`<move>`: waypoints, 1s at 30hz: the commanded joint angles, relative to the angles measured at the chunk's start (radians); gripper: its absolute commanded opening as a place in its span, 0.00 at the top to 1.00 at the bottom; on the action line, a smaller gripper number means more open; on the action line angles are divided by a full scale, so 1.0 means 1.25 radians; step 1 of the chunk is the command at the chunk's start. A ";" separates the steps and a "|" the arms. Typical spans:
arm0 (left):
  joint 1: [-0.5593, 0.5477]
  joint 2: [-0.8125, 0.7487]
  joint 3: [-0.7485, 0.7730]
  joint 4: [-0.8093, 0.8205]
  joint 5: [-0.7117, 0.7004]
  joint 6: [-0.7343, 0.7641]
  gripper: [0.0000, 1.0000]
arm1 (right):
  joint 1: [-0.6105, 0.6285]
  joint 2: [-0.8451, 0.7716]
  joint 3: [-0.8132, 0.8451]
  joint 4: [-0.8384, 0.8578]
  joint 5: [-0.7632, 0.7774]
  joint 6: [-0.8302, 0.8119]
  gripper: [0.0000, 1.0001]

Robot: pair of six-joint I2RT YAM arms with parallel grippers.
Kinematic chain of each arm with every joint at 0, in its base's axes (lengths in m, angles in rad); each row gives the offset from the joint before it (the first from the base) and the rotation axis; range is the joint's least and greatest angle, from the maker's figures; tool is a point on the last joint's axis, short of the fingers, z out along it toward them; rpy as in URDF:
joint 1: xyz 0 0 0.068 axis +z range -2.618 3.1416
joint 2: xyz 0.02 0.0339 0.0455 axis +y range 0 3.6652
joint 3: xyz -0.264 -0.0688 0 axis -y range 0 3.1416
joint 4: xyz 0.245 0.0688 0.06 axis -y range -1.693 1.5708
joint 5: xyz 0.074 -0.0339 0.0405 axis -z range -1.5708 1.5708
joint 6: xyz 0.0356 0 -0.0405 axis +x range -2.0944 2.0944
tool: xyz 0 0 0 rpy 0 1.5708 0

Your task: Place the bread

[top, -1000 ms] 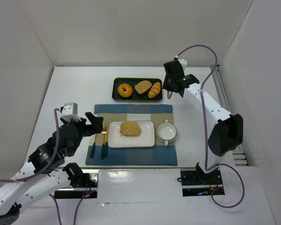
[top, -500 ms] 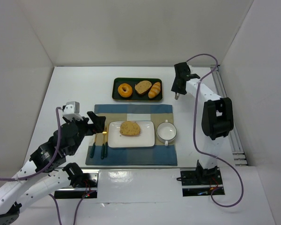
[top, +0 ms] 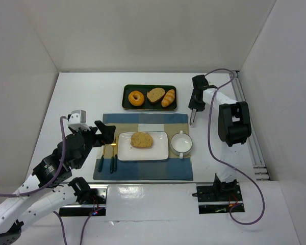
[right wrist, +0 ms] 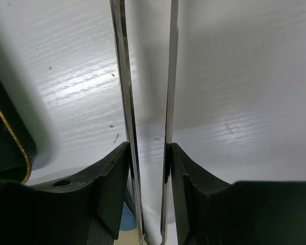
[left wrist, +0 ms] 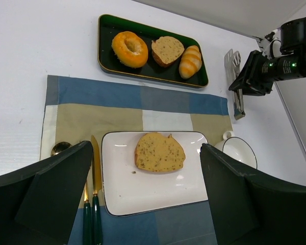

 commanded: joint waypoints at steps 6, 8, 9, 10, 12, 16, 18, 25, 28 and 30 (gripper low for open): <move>0.003 0.007 0.000 0.039 -0.008 0.010 0.00 | -0.036 0.035 -0.002 0.047 -0.023 -0.017 0.56; 0.003 0.007 0.000 0.039 -0.008 0.010 0.00 | -0.036 0.043 -0.002 0.047 -0.031 -0.017 0.56; 0.003 0.007 0.000 0.039 -0.008 0.010 0.00 | -0.043 0.053 -0.002 0.054 -0.039 -0.025 0.56; 0.003 0.014 0.000 0.039 -0.008 0.010 0.00 | -0.043 0.053 0.005 0.054 -0.039 -0.025 0.56; 0.003 0.014 -0.008 0.047 -0.008 0.010 0.00 | -0.043 0.075 0.006 0.062 -0.047 -0.025 0.54; 0.003 0.014 -0.008 0.047 -0.008 0.010 0.00 | -0.051 0.113 0.034 0.070 -0.064 -0.032 0.50; 0.003 0.014 -0.008 0.047 -0.008 0.010 0.00 | -0.051 0.138 0.053 0.070 -0.072 -0.032 0.46; 0.003 0.021 -0.008 0.055 -0.008 0.010 0.00 | -0.051 0.206 0.145 0.048 -0.066 -0.048 0.34; 0.003 0.021 -0.015 0.062 -0.008 0.017 0.00 | -0.051 0.226 0.181 0.041 -0.057 -0.055 0.26; 0.003 0.030 -0.015 0.069 -0.008 0.017 0.00 | -0.051 0.247 0.214 0.021 -0.047 -0.055 0.23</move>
